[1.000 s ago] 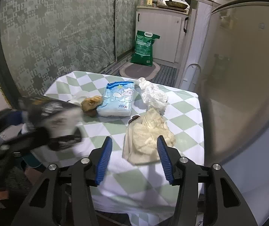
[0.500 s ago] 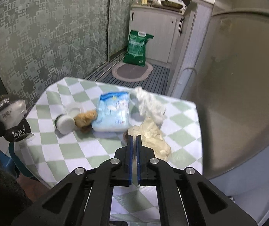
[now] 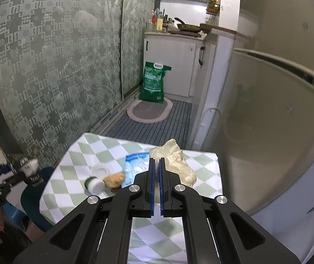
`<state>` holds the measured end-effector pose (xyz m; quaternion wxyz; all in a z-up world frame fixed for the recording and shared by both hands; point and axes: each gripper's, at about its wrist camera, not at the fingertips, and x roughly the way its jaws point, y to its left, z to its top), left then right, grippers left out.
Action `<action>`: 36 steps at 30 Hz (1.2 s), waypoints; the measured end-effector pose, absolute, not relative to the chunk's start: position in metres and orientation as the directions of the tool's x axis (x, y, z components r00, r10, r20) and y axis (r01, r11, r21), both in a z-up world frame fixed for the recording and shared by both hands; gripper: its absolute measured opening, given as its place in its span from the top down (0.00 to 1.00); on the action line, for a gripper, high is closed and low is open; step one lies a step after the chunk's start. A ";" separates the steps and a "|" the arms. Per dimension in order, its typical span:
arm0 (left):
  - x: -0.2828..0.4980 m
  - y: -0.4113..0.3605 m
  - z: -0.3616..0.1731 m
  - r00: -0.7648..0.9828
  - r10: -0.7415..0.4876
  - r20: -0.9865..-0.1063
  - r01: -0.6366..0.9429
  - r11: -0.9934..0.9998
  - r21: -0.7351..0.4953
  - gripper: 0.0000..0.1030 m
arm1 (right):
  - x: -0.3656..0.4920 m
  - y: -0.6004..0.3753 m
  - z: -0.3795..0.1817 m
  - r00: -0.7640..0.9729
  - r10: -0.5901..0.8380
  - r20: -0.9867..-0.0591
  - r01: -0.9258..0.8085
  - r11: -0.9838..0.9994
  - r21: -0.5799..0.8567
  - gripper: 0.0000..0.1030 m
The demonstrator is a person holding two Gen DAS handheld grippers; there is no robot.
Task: Collect trash
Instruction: 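Carry the black bag toward the teal bin while right gripper grasps white plastic, then drop the black bag into the teal bin while right gripper carries white plastic, then lower the white crumpled plastic into the teal bin and open the right gripper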
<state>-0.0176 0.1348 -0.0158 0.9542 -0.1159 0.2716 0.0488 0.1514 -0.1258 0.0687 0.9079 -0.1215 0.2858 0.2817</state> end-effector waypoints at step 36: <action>-0.048 0.225 -0.118 0.582 0.093 -0.808 -0.312 0.943 -0.116 0.29 | 0.043 0.100 0.019 0.235 0.659 -0.715 -0.914 0.400 0.069 0.97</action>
